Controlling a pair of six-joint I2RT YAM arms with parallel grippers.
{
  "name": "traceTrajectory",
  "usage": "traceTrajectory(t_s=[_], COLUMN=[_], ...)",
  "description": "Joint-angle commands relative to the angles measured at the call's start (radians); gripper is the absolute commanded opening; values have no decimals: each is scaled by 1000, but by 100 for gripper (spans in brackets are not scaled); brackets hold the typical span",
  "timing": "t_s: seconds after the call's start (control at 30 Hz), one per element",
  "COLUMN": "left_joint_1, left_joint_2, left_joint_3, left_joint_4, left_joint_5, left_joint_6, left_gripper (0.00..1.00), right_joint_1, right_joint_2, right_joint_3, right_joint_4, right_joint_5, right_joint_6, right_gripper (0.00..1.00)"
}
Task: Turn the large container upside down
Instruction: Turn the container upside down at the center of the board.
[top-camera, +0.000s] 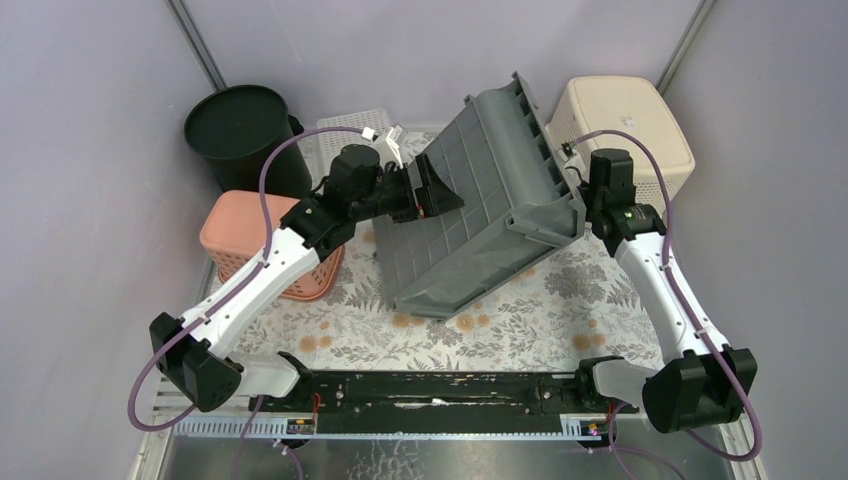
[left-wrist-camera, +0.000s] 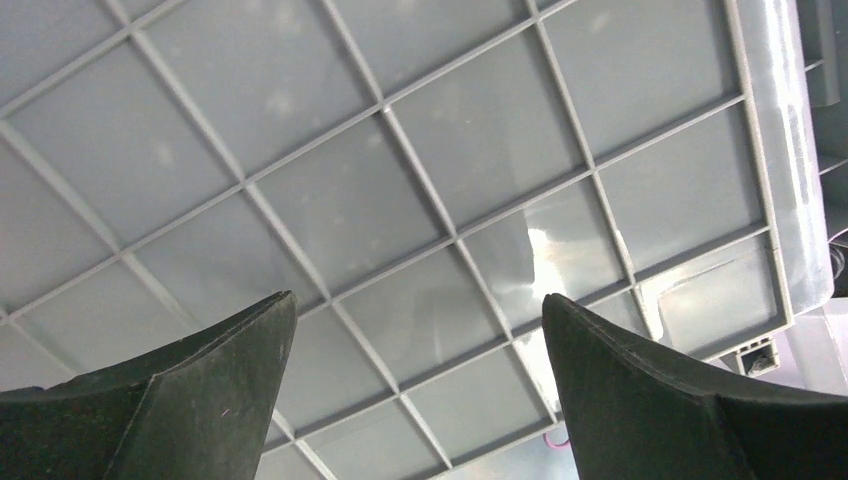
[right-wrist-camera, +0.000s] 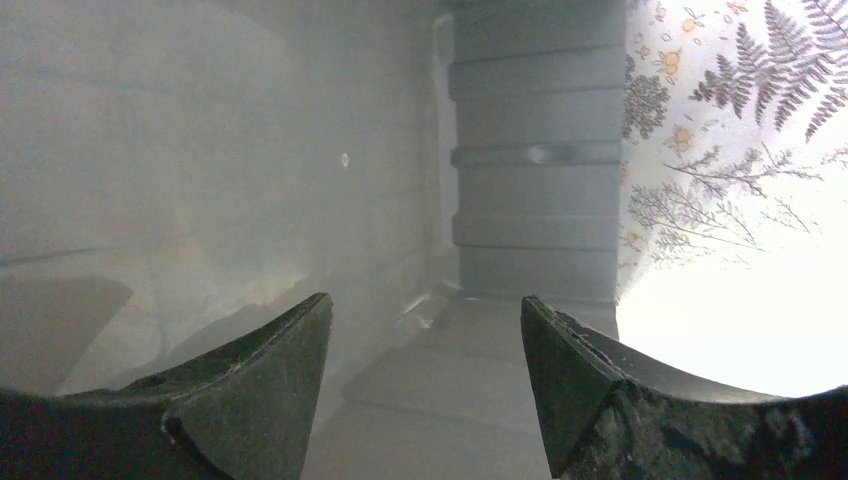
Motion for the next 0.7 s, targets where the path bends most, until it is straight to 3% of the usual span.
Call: traceTrajectory(t_s=[0.0,0.17,0.67], left_joint_1=[-17,-29,-58], left_joint_2=[12,17,12], left_joint_3=[-4,-5,-18], left_joint_4=[-19,-19,-19], left_joint_5=[-20,-26,-42], left_joint_6=[17,15,4], left_gripper=[100,100,100], right_joint_1=[6,5,6], right_joint_2=[-43,-51,-70], right_joint_3=[5,37,-34], right_joint_4=[-48,-144,-185], right_joint_5=[13,94,135], right_joint_6=[-65,-145,-211], right_gripper=[76,77,77])
